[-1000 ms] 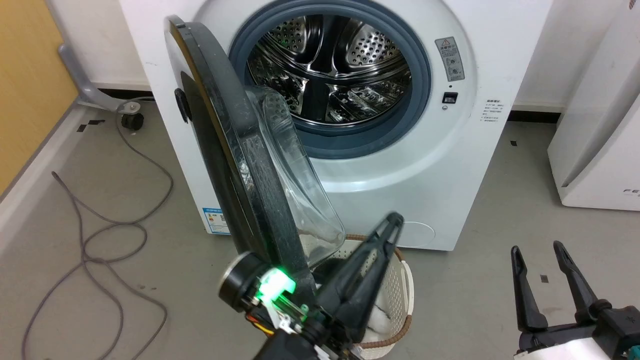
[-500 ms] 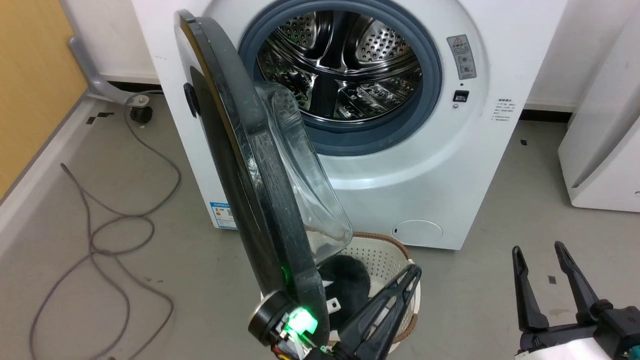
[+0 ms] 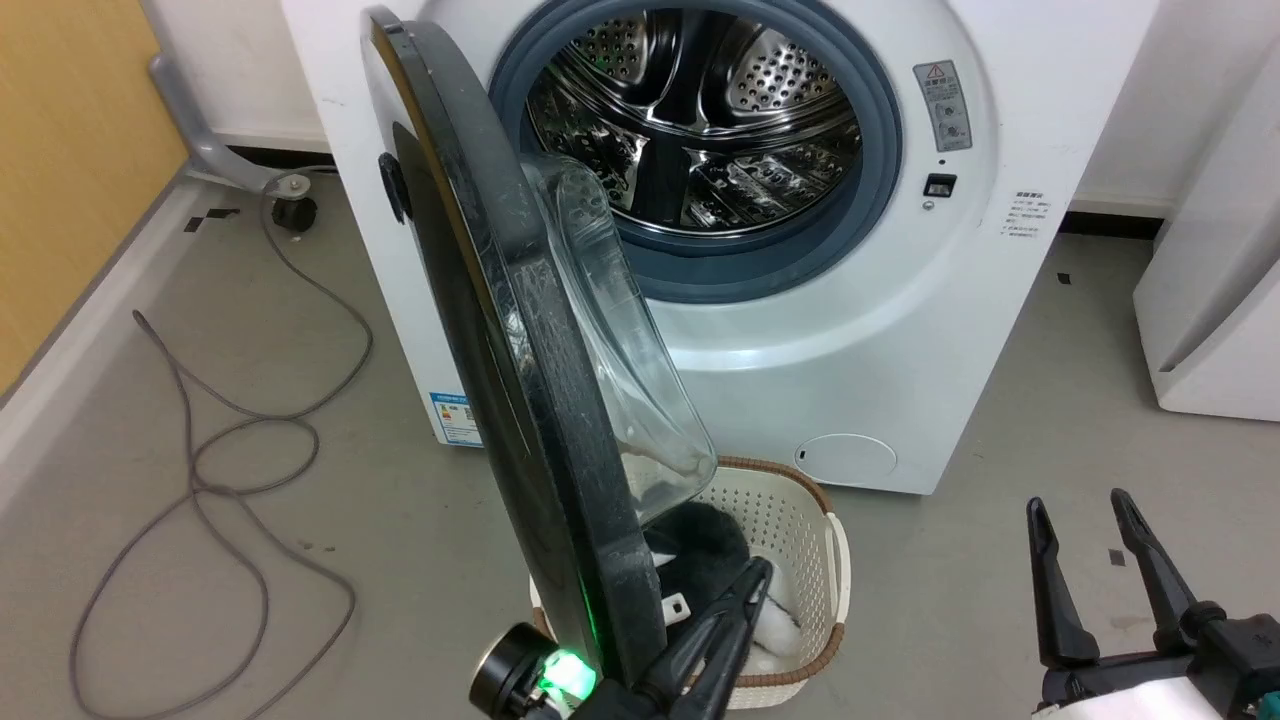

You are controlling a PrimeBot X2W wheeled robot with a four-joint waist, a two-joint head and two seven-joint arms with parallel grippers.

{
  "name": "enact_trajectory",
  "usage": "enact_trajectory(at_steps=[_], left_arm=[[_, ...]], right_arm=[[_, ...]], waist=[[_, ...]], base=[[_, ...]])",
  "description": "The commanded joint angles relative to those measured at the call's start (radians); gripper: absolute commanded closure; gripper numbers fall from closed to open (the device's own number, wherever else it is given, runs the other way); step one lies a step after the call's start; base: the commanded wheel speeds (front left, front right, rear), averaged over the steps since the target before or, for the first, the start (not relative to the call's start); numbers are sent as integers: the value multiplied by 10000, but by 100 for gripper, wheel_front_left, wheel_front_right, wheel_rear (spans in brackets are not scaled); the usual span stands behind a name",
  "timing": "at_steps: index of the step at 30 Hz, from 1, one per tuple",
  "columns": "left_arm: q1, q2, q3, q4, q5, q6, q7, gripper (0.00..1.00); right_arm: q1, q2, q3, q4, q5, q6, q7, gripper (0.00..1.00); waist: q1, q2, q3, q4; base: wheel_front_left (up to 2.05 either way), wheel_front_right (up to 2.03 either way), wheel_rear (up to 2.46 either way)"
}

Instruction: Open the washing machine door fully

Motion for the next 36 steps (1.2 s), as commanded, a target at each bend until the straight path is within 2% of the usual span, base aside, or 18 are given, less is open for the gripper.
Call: enact_trajectory(at_steps=[1,15,36], left_arm=[[143,23,114,108,-19,77,-44,100],[358,63,951,554,40,166,-44,100],[957,101,1540,169,114,295,-44,100]], right_arm=[[-65,39,-17,40,24,50,-44,0],[-82,39,-136,180,64,50,-44,0],[-19,39,-150,234,62,50,-44,0]], waist=[[0,0,8,29],[0,0,-7,695],[0,0,61,2228]], base=[[0,0,0],[0,0,0],[0,0,0]])
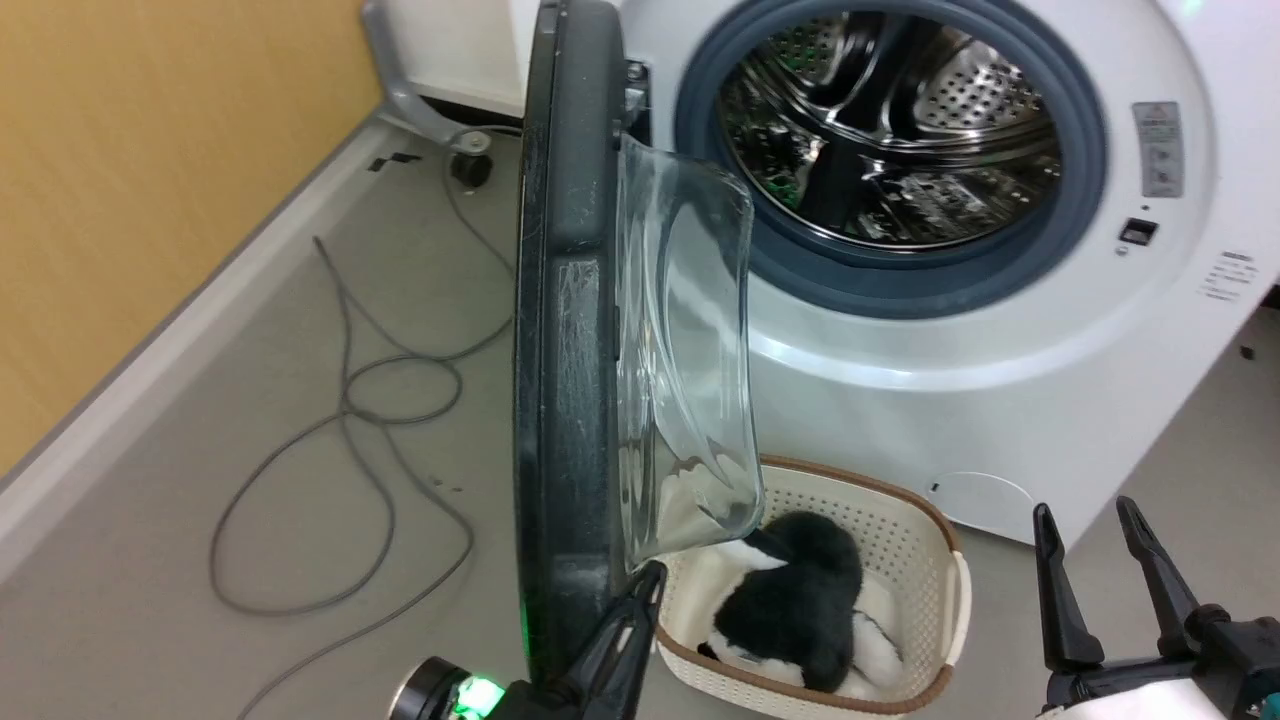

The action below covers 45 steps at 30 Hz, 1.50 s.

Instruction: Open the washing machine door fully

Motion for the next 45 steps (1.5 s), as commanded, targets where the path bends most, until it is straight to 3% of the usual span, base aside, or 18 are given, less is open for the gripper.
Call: enact_trajectory(at_steps=[1,20,33,45], left_arm=[[133,83,128,0,34,93,-42,100],[-421,678,2255,868,-188,528,-42,100],[-1709,560,4422,1436,-770,804,-42,100],[-2902,609,6406,2099,-812,689,-42,100]], right_arm=[[-13,32,-9,7,-28,50,-44,0],[-57,32,111,54,-64,50,-44,0],[-435,32,125,-18,-403,50,-44,0],[-870,32,-7,-115,-781,50,-44,0]], waist=[[0,-1,-2,174],[0,-1,60,1042],[0,-1,842,903],[0,-1,1776,647]], base=[[0,0,0],[0,0,0],[0,0,0],[0,0,0]])
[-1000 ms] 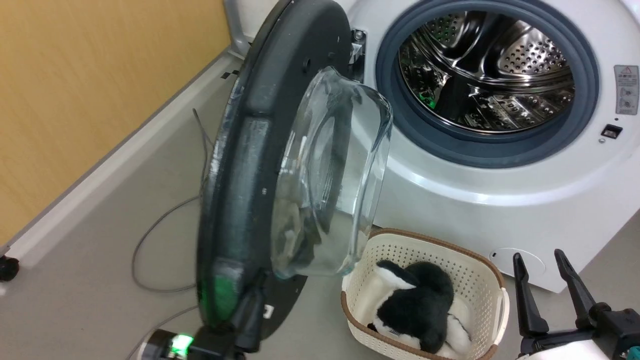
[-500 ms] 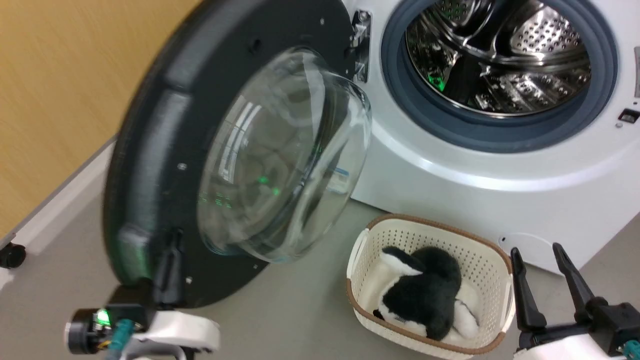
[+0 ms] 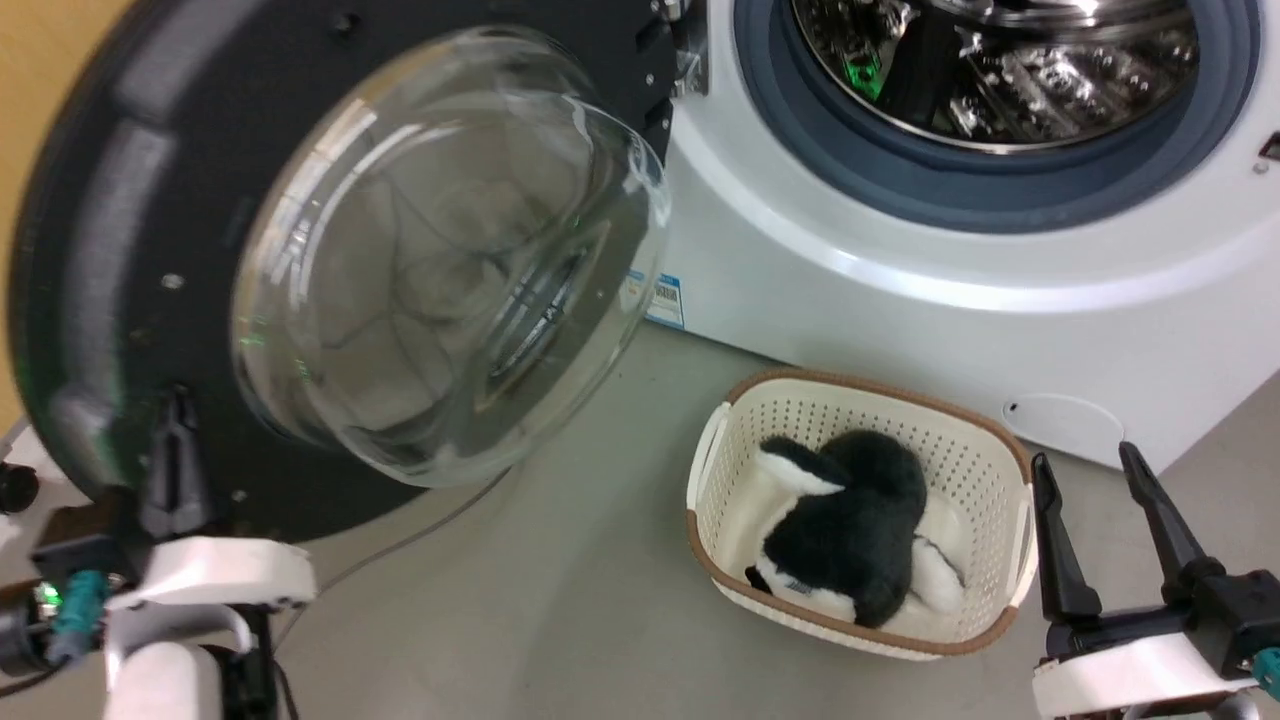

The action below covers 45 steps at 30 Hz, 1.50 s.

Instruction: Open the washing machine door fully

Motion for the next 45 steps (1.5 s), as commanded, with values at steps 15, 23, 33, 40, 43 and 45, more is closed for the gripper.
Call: enact_trajectory(at_steps=[15,23,33,40,43,45], left_arm=[[-1728,529,1729,1229,45,-527,-13,100],[-2631,1113,2294,2189,162,-678,-13,100],[-3696,1981,2794,3644,225,-731,-13,100],[-4106,2372,2941,4520,267,-826,-13,100],[-4103,2520,2873,4766,385,-928,-13,100],[-4076,2526,2868,4757,404,-947,-13,100]], right_arm=[[-818,28,-104,-250,-552,50,-44,0],[-1067,28,-136,-261,-677,50,-44,0],[-1246,28,-233,-299,-763,50,-44,0],[-1279,28,-259,-246,-743,50,-44,0],[-1262,28,-210,-178,-708,50,-44,0],[-1253,28,-214,-172,-689,50,-44,0]], waist=[[0,0,1347,-294],[0,0,1719,-492],[0,0,2018,-702],[0,0,2006,-798],[0,0,1911,-857],[0,0,1873,-863]], base=[[0,0,0],[0,0,0],[0,0,0],[0,0,0],[0,0,0],[0,0,0]])
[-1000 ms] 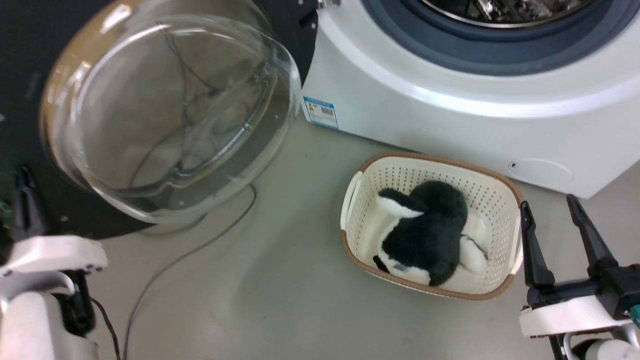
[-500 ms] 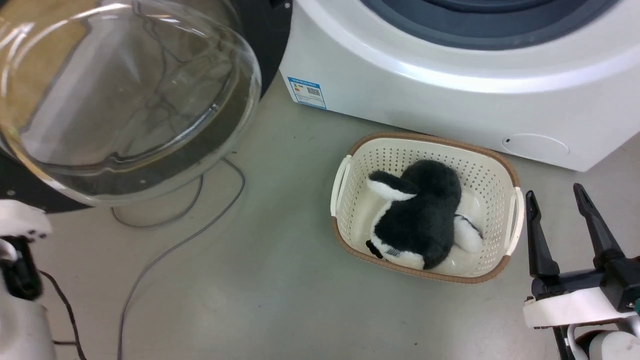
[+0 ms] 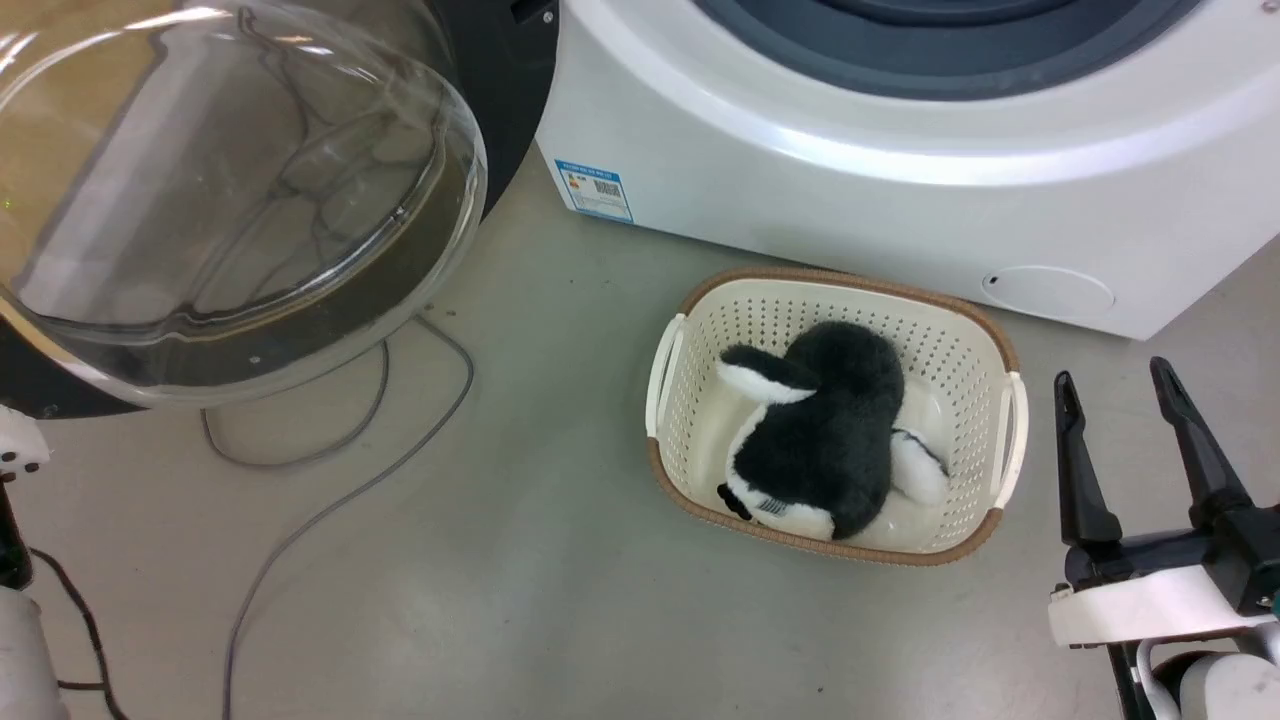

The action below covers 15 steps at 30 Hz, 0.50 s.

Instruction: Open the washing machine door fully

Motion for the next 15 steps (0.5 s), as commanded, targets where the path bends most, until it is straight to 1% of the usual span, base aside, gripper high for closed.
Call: enact_trajectory(at_steps=[1,5,15], left_arm=[[-28,39,-6,-25,76,-38,-11,100],[250,-58,-102,-264,201,-137,-11,100],[1295,-592,-211,-1498,387,-265,-11,100]], right_arm=[[-89,26,-3,9,28,50,-44,0],[-15,26,24,78,104,50,-44,0],[346,26,88,268,482,50,-44,0]], waist=[[-1,0,-66,-2],[-1,0,-304,-30],[-1,0,-1264,-110]], base=[[0,0,0],[0,0,0],[0,0,0]])
